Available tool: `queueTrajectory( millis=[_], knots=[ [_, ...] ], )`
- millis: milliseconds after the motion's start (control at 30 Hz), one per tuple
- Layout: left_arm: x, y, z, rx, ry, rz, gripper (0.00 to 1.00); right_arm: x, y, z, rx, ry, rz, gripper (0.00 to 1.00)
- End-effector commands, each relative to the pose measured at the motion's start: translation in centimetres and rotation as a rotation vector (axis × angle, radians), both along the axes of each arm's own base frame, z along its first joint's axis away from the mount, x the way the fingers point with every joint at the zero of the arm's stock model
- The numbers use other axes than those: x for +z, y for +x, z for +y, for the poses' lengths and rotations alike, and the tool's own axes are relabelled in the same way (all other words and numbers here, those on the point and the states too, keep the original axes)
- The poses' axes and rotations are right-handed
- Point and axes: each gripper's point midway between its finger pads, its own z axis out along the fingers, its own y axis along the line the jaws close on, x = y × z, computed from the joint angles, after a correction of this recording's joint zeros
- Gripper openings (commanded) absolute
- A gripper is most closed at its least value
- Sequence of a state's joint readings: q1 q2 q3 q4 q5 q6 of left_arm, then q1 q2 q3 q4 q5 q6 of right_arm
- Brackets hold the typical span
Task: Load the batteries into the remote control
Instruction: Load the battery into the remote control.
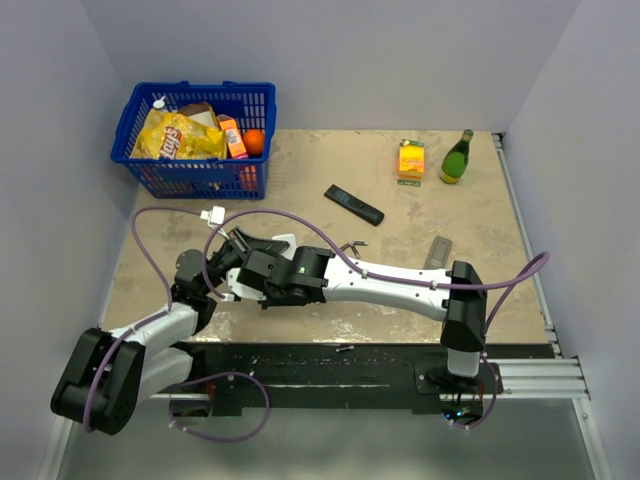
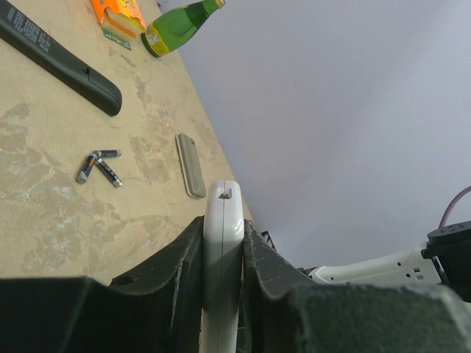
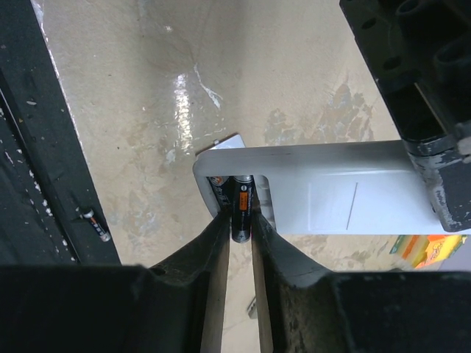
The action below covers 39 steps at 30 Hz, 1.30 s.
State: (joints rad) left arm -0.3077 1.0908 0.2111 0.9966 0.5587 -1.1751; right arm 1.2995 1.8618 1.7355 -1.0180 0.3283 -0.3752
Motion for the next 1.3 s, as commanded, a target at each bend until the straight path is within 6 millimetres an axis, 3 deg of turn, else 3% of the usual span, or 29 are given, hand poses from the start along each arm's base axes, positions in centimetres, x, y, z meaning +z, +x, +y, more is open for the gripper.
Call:
queueTrajectory(
  millis=[0,400,833,1167,1267],
  knots=[
    [2.0,-1.0,-0.3,-0.048,-0.07,-0.047,0.0,1.3,0.9,0.9,-0.016,0.054,-0.046,0.25],
    [1.7,-1.5,-0.5,-0.079,-0.115,-0.02,0.0,2.6,1.3,1.1,-0.026,0.086,-0.074,0.38],
    [1.8,-1.6,-0.5,-0.077,-0.12,-0.021,0.0,6.6,2.3,2.3,-0.056,0.221,-0.141,0.57],
    [2.0,-1.7,-0.4,-0.077,-0.129,-0.018,0.0,9.7,2.7,3.2,-0.073,0.332,-0.176,0.8],
    [2.0,-1.8,-0.4,-0.081,-0.131,-0.019,0.0,10.1,2.8,3.3,-0.078,0.345,-0.183,0.81]
  ],
)
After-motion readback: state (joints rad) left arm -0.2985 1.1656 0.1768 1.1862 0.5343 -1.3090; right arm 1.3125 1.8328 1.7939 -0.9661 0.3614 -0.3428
